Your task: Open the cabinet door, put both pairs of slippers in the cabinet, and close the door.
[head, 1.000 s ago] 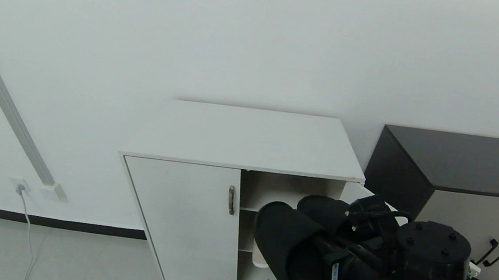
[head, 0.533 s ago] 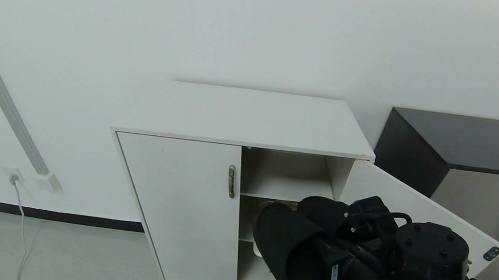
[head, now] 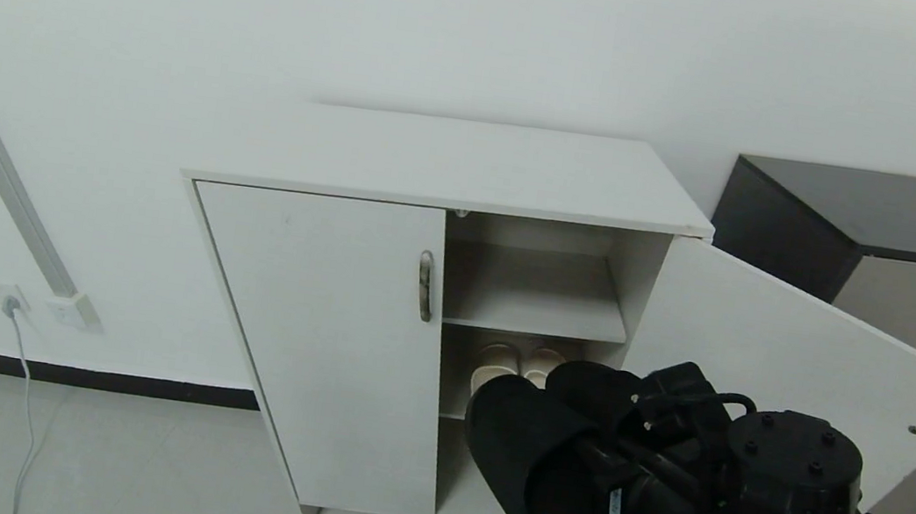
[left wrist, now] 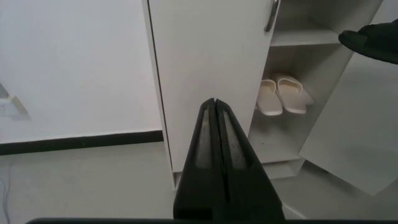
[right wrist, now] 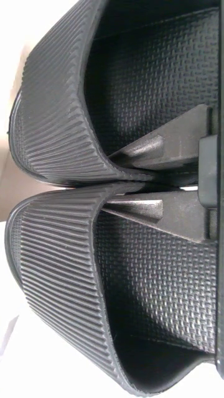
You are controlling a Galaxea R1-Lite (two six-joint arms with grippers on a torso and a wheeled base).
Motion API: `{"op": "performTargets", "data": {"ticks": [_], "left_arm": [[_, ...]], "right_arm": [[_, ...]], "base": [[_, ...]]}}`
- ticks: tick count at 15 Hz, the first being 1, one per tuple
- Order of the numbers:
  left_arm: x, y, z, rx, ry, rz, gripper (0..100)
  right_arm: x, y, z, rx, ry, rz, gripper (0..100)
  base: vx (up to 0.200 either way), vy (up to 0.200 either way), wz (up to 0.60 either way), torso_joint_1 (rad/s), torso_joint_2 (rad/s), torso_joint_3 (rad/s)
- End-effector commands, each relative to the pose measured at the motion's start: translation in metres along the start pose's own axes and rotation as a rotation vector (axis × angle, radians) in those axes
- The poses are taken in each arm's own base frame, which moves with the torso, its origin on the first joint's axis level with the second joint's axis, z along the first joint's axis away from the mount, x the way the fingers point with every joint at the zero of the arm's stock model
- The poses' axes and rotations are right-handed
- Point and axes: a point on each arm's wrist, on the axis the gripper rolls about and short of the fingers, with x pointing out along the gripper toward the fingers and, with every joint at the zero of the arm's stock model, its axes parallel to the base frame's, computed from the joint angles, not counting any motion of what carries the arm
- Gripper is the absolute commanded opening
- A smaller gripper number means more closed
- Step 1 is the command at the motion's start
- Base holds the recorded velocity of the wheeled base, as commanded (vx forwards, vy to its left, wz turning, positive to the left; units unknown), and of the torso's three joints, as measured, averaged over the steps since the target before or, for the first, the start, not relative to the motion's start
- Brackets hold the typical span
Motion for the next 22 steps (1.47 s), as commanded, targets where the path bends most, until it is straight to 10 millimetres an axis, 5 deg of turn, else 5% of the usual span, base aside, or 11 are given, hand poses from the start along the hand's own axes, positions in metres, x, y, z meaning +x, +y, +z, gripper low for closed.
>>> {"op": "performTargets", "data": {"ticks": [1,14,22], "left_arm": [[0.0001,0.0000,0.0000,0.000,0.001,0.000,0],[0.0001,0.0000,0.0000,0.000,0.001,0.000,0],[0.0001,0.0000,0.0000,0.000,0.001,0.000,0]], "right_arm": [[0.0002,0.0002,-0.0003,0.000,0.000,0.001,0],[0.0008,0.0013,-0.0030,-0.004,0.006,0.004,0],[0.0001,0.0014,-0.0040,-0.018,0.006,0.006,0]], "base": [[0.000,0.000,0.00,-0.154,0.48,0.330],[0.000,0.000,0.00,-0.089,0.45,0.364],[0.000,0.000,0.00,0.000,0.06,0.054]]}}
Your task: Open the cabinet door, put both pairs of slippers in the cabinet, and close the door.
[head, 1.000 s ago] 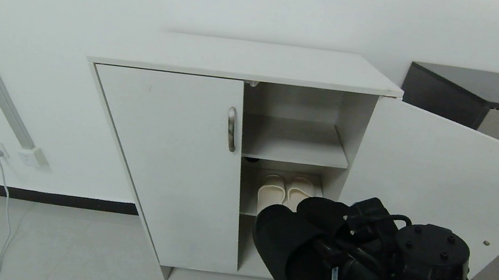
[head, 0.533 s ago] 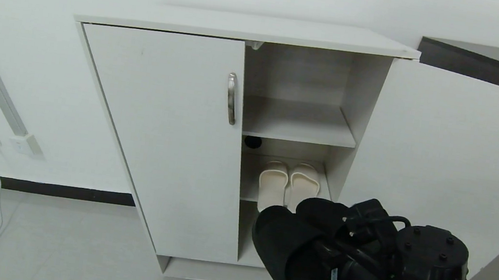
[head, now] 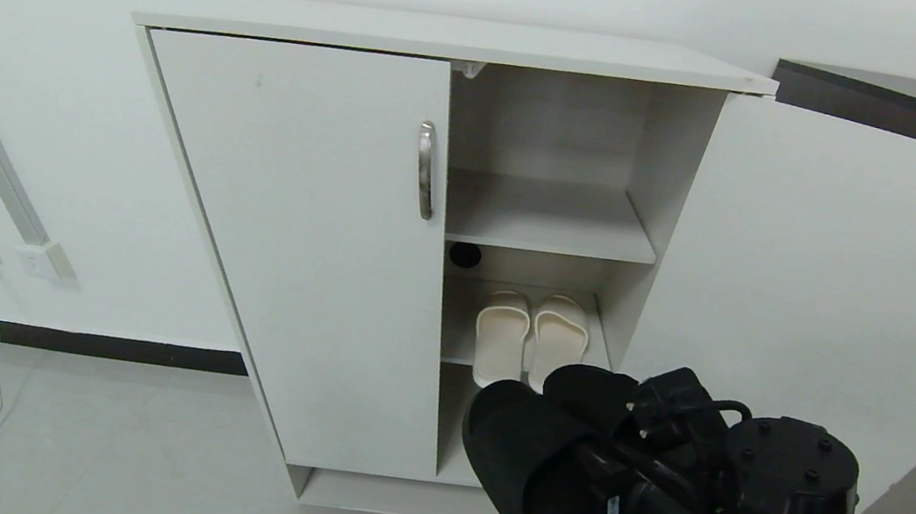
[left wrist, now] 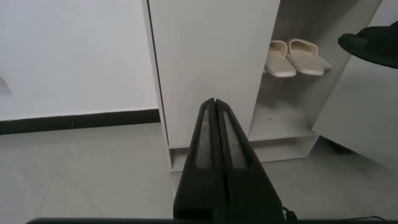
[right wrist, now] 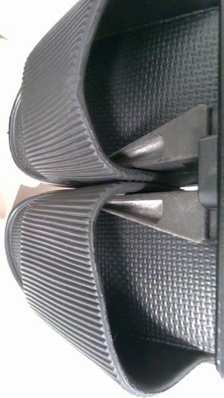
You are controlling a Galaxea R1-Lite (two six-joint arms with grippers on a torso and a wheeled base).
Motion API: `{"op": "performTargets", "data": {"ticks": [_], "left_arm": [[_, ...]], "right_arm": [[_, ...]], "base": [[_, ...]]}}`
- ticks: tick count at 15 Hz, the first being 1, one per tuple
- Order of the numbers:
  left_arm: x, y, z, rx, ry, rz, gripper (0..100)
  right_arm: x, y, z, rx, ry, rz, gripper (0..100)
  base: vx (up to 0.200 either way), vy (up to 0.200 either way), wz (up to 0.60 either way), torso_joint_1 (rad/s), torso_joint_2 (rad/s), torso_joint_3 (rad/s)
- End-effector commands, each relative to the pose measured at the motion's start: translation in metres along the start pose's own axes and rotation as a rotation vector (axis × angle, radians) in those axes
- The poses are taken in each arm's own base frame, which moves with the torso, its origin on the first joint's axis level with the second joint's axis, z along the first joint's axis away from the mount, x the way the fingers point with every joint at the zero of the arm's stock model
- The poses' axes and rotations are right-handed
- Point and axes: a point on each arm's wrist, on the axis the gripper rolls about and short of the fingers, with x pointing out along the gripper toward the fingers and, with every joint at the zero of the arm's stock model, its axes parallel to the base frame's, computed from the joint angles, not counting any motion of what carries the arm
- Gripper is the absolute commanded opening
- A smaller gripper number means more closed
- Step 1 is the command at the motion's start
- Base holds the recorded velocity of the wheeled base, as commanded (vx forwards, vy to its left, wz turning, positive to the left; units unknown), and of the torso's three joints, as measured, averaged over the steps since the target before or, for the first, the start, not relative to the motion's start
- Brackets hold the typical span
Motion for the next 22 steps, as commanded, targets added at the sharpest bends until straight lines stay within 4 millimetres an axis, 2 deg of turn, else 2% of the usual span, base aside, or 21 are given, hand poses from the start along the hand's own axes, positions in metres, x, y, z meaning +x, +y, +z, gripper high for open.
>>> {"op": "performTargets", "data": {"ticks": [1,8,11,13,18,20,22], "left_arm": [[0.000,0.000,0.000,0.000,0.001,0.000,0],[0.000,0.000,0.000,0.000,0.001,0.000,0],[0.000,0.000,0.000,0.000,0.001,0.000,0],[0.000,0.000,0.000,0.000,0.001,0.000,0],[0.000,0.000,0.000,0.005,0.001,-0.002,0],[0.000,0.000,0.000,0.005,0.001,-0.002,0],[0.000,0.000,0.000,0.005,0.001,-0.002,0]], "right_arm": [[0.000,0.000,0.000,0.002,0.001,0.000,0],[0.002,0.001,-0.003,0.000,0.001,0.003,0],[0.005,0.007,-0.006,-0.007,-0.001,0.021,0],[0.017,0.011,-0.009,-0.015,-0.022,0.011,0],[0.080,0.026,-0.009,0.033,-0.079,-0.257,0],[0.094,0.030,0.004,0.070,-0.053,-0.340,0],[0.101,0.038,0.030,0.144,-0.040,-0.408,0]], "base": [[0.000,0.000,0.00,0.000,0.00,0.000],[0.000,0.000,0.00,0.000,0.00,0.000],[0.000,0.000,0.00,0.000,0.00,0.000],[0.000,0.000,0.00,0.000,0.00,0.000],[0.000,0.000,0.00,0.000,0.00,0.000],[0.000,0.000,0.00,0.000,0.00,0.000],[0.000,0.000,0.00,0.000,0.00,0.000]]}}
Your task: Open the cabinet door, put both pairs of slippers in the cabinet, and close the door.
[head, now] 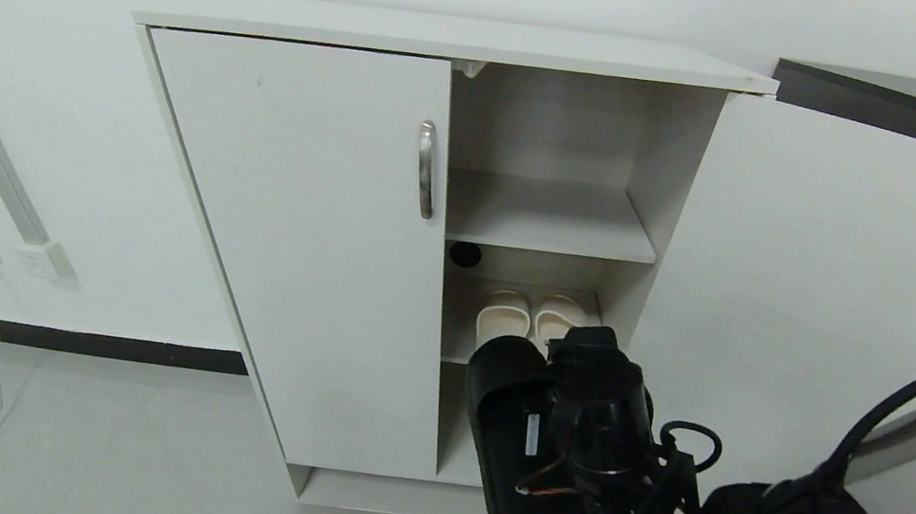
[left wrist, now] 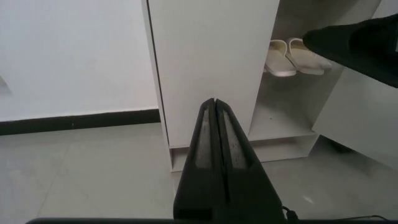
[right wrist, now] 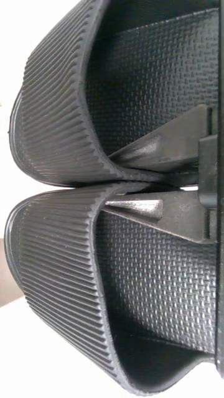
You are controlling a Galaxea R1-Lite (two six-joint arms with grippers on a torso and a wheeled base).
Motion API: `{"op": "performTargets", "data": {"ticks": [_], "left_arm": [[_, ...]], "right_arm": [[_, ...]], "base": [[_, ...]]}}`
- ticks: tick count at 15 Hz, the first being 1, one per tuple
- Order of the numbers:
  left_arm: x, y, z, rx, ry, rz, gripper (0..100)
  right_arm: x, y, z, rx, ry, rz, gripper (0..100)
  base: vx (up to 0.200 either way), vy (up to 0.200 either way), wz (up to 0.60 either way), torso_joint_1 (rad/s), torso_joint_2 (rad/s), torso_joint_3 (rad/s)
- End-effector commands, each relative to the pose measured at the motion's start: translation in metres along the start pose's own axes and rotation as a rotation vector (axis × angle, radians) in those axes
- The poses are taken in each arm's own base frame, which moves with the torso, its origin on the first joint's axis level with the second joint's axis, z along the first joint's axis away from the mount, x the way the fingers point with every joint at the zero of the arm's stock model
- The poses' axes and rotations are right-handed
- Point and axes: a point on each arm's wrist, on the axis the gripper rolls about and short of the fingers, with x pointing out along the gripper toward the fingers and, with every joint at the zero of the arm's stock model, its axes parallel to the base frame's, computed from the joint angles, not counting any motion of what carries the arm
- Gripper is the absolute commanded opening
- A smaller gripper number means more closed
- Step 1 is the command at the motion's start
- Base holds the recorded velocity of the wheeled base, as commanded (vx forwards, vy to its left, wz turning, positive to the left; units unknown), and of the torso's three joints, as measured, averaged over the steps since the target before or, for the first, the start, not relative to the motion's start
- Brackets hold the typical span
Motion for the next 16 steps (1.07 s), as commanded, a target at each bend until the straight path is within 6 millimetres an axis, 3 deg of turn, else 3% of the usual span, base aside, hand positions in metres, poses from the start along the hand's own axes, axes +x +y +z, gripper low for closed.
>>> {"op": "performTargets", "data": {"ticks": [1,3,7,13,16], "left_arm": [[0.000,0.000,0.000,0.000,0.001,0.000,0],[0.000,0.000,0.000,0.000,0.001,0.000,0],[0.000,0.000,0.000,0.000,0.001,0.000,0],[0.000,0.000,0.000,0.000,0.001,0.000,0],[0.000,0.000,0.000,0.000,0.001,0.000,0]], "right_arm": [[0.007,0.017,0.035,0.101,-0.019,-0.063,0],[0.008,0.022,0.058,0.122,-0.008,-0.112,0],[0.008,0.027,0.082,0.101,-0.022,-0.123,0],[0.002,0.026,0.098,0.085,-0.055,-0.114,0],[-0.011,0.025,0.108,0.081,-0.076,-0.098,0]], "base": [[0.000,0.000,0.00,0.000,0.00,0.000],[0.000,0.000,0.00,0.000,0.00,0.000],[0.000,0.000,0.00,0.000,0.00,0.000],[0.000,0.000,0.00,0.000,0.00,0.000],[0.000,0.000,0.00,0.000,0.00,0.000]]}}
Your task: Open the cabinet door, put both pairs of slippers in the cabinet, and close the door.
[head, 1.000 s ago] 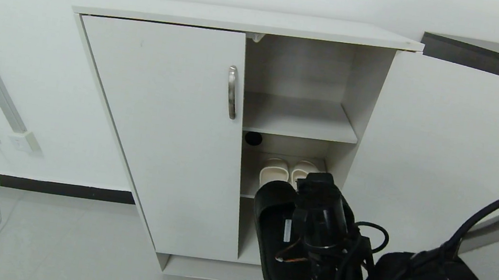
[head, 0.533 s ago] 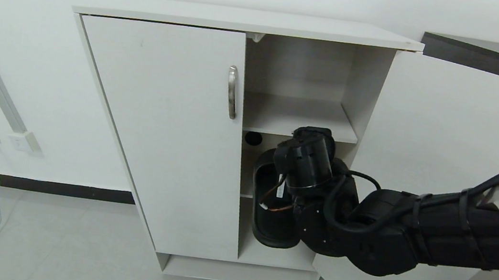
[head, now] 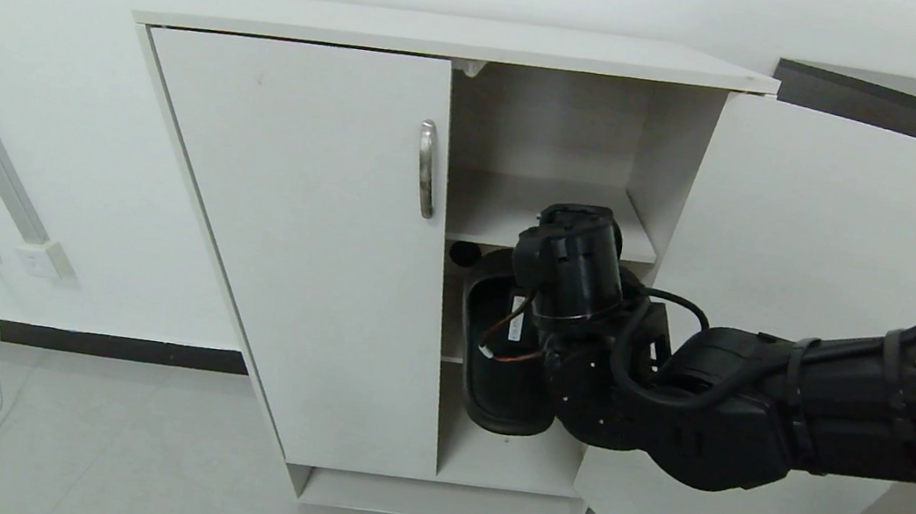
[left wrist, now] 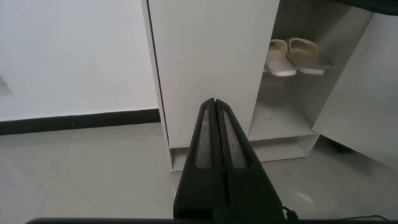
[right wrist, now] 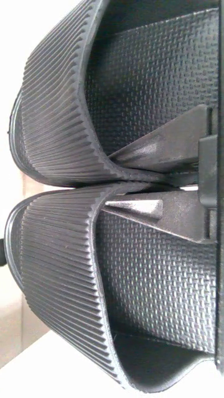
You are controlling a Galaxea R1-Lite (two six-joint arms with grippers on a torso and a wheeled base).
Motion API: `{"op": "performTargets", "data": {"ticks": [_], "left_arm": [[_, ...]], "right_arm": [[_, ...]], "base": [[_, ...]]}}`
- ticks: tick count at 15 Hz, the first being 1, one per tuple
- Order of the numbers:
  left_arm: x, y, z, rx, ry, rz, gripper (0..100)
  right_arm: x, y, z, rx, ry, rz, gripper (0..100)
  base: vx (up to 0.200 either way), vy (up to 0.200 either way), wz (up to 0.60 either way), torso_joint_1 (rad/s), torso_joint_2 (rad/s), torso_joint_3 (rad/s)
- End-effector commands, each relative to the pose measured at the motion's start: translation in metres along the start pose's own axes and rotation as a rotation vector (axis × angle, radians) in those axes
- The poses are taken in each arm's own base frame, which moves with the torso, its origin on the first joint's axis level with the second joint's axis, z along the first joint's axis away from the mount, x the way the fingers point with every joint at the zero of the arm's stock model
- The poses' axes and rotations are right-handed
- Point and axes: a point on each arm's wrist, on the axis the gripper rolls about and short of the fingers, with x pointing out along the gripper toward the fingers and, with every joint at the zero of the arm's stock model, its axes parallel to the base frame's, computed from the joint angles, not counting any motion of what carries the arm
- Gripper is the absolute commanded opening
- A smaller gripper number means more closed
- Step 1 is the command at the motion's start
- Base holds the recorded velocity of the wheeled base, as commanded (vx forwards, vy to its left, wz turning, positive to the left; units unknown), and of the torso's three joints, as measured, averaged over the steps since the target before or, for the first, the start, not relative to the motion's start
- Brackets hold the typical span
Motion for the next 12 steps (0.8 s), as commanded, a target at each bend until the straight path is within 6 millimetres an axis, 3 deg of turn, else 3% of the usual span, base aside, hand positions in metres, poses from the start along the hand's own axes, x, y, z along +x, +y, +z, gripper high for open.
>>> {"op": "performTargets", "data": {"ticks": [1,5,12], "left_arm": [[0.0001,0.0000,0.0000,0.000,0.002,0.000,0],[0.0001,0.0000,0.0000,0.000,0.002,0.000,0],[0.0001,0.0000,0.0000,0.000,0.002,0.000,0]], "right_arm": [[-0.0107,-0.0037,0.0122,0.015,-0.025,0.006,0],[-0.0197,-0.0022,0.0176,0.019,-0.040,0.018,0],[-0.0198,-0.0016,0.0165,0.016,-0.038,0.017,0]], "base": [[0.000,0.000,0.00,0.000,0.00,0.000],[0.000,0.000,0.00,0.000,0.00,0.000],[0.200,0.000,0.00,0.002,0.00,0.006]]}}
